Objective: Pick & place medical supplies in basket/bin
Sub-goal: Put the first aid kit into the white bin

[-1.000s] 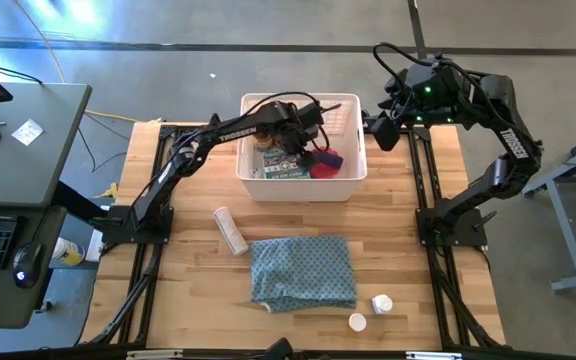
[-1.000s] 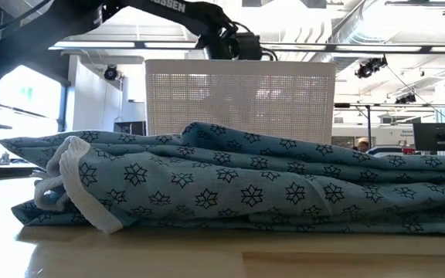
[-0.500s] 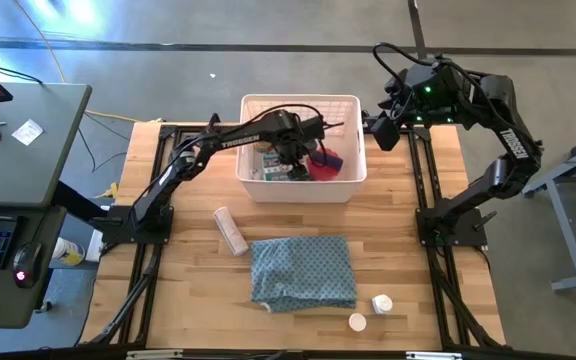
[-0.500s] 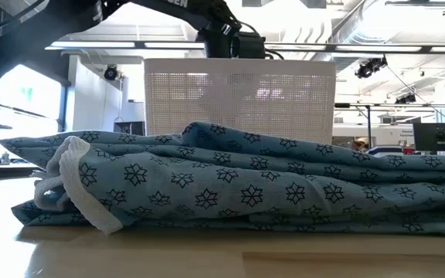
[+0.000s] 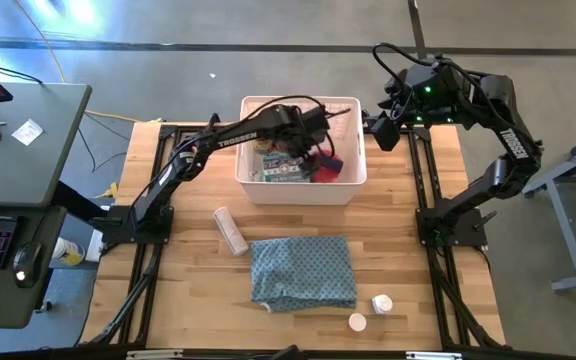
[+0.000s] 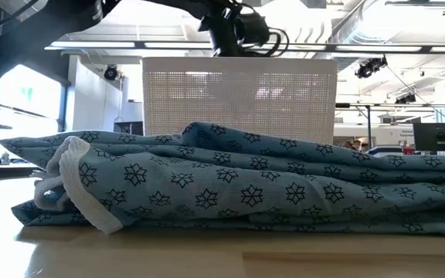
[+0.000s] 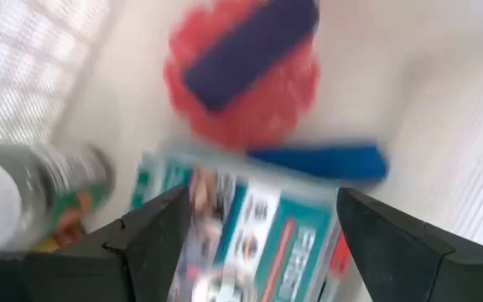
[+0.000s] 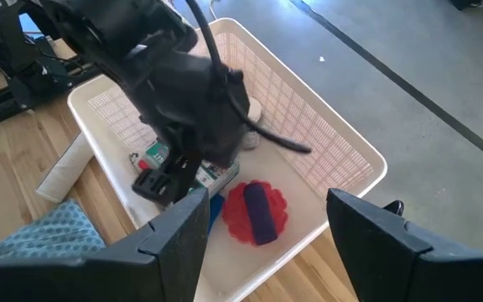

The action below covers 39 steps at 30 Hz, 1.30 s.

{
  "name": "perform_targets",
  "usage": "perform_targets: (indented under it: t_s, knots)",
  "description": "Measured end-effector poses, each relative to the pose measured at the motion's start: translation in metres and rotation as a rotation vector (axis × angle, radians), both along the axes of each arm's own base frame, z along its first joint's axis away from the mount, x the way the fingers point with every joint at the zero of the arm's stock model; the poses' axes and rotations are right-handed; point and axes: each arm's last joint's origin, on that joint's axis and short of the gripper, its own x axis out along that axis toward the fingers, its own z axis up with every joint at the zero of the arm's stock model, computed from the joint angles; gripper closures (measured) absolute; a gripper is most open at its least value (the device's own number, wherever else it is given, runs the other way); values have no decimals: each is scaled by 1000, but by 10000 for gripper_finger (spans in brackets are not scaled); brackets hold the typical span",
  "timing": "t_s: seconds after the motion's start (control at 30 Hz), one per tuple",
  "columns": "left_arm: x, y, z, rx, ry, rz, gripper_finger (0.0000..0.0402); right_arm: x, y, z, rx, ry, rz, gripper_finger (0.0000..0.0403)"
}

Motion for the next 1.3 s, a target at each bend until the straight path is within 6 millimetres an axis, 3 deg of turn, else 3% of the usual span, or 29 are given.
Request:
perform_targets:
  t_s: [0.23, 0.37, 0.57, 1.0, 1.3]
  knots:
    - [16, 4, -1, 32, -137, 65, 67, 0, 0, 0, 14, -8, -4, 171]
    - [21, 5, -21, 48, -68, 69, 67, 0, 0, 0, 17, -10, -7, 171]
    - [18, 5, -36, 20, 34, 70, 67, 0, 0, 0, 22, -10, -11, 171]
    - [5, -1, -39, -18, 180, -19, 67, 0, -1, 0, -11, 5, -29, 171]
    - [6, -4, -35, -50, 162, -48, 67, 0, -1, 0, -23, 14, -17, 171]
